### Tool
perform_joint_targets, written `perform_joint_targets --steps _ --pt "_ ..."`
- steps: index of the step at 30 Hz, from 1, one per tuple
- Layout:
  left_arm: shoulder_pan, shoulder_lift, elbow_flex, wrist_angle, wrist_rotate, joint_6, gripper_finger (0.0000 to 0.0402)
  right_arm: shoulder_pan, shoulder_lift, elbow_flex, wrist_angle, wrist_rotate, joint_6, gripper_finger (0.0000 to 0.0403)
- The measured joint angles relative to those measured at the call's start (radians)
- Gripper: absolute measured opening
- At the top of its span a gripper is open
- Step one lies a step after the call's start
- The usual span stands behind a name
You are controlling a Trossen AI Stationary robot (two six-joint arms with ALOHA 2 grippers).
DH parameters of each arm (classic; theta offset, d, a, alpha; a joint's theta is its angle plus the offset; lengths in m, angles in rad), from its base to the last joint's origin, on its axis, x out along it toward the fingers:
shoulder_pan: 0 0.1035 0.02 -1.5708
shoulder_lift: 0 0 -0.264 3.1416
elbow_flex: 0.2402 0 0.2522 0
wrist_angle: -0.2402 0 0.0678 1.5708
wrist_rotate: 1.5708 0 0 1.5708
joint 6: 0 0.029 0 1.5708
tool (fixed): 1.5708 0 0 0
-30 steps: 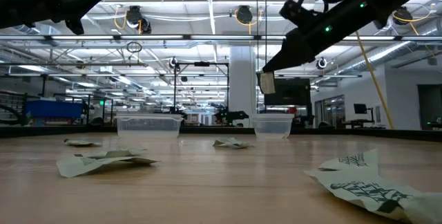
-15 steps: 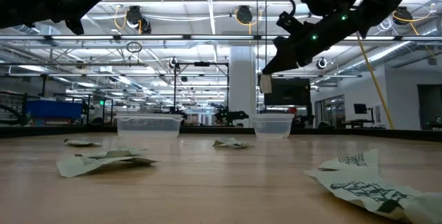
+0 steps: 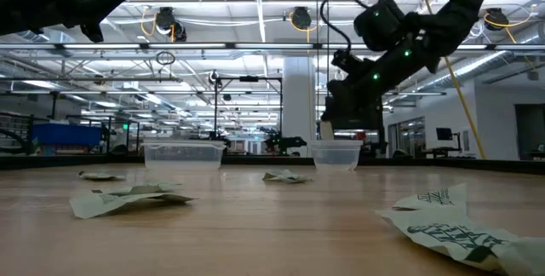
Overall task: Pick and place Stevia / Truvia into bins
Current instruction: Put the green stevia packet into the right transparent container, then put the stevia packet into the left transparent container
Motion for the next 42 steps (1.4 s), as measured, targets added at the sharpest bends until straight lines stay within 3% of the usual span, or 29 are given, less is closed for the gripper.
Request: perform_joint_targets --steps 16,28,32,42 --pt "0.0 0.0 0.0 -0.001 -0.02 0.0 0.0042 -0.032 0.047 0.0 -0.002 0.0 0.038 0.0005" --pt "0.0 0.0 0.0 -0.001 -0.02 -0.008 0.0042 -0.028 0.047 0.0 -0.002 -0.002 0.025 0.0081" --pt "0.0 0.0 0.0 0.004 -0.018 -0.036 0.0042 -0.004 0.047 0.0 0.016 -0.047 -0.013 0.0101" --pt "0.0 0.007 0.0 0.041 0.16 -0.134 0.0042 0.153 0.046 0.0 0.125 -0.079 -0.106 0.0106"
